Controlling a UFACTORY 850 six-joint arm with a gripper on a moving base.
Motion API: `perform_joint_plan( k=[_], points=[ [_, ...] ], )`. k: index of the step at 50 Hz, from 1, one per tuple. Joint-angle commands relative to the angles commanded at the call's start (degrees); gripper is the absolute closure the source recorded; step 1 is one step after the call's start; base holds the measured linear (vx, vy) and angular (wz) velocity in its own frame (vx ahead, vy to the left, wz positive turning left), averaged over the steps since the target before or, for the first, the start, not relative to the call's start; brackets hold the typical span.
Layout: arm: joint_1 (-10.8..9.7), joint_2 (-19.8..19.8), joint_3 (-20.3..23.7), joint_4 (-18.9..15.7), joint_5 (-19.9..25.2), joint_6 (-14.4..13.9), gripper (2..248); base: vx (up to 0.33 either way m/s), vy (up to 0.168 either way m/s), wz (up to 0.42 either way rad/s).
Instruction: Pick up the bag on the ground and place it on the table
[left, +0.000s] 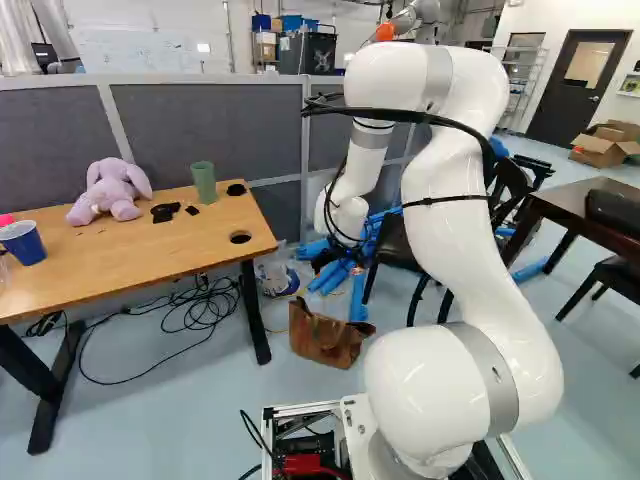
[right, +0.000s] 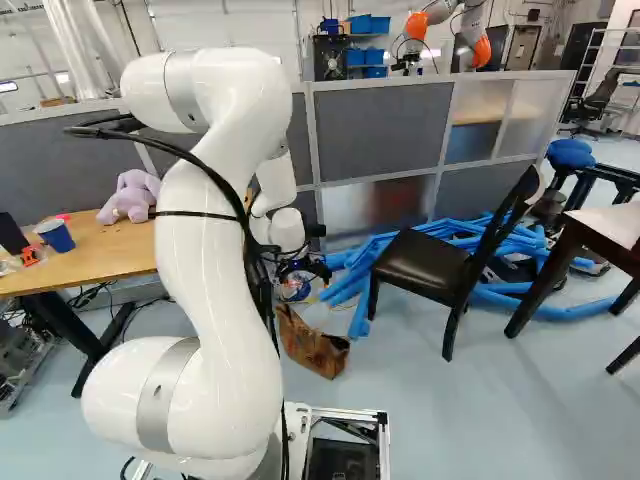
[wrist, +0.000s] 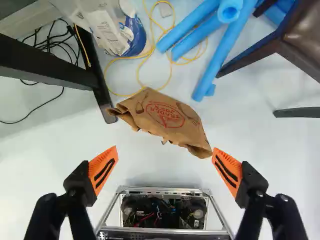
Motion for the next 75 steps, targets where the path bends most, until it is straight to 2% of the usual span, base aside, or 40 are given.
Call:
perform_joint_plan(
  k=[22,26,38,75],
  points=[
    [0.0,-5.1,-3.0,0.0,0.0,0.0,3,0.0,0.0,0.0],
    [0.0,-6.0,-3.5,0.0,0.0,-0.9,3,0.0,0.0,0.0],
    [0.0,-8.8,-5.3,0.0,0.0,-7.2,3,0.0,0.0,0.0],
    [0.0,-17.2,-10.8,0.0,0.0,-29.4,3,0.0,0.0,0.0]
  ],
)
